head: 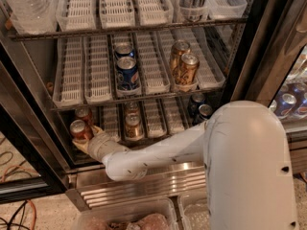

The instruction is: Pick coke can from bottom shelf of fridge

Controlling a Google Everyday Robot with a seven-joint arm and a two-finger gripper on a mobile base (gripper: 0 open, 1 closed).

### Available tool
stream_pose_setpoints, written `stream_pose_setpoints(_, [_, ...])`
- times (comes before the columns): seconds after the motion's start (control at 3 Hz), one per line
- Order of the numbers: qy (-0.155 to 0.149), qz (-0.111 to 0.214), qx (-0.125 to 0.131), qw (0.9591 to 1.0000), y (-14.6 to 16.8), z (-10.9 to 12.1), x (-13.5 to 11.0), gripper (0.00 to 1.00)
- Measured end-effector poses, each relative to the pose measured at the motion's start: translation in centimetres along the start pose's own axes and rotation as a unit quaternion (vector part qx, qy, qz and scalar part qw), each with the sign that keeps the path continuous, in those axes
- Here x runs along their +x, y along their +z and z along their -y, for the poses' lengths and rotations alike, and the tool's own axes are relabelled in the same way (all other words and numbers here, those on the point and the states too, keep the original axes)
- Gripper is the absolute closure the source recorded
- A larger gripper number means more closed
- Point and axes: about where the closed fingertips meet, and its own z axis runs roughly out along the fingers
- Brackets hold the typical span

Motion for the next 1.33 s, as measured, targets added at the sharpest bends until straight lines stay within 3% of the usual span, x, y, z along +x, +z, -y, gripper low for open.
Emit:
stream_pose_setpoints(0.33, [-0.018, 0.013, -0.025, 0.9994, -0.2, -0.6, -3.1, 1.0])
stream_pose_setpoints(0.67, [-0.051, 0.006, -0.068, 0.9964, -2.4, -1.9, -5.2, 1.0])
stream_pose_setpoints(1.0, [-0.084, -0.044, -0.105, 0.99, -5.8, -2.3, -4.7, 1.0])
stream_pose_setpoints(1.33, [-0.108, -0.099, -0.114, 0.9827, -9.4, -1.2, -3.4, 1.0])
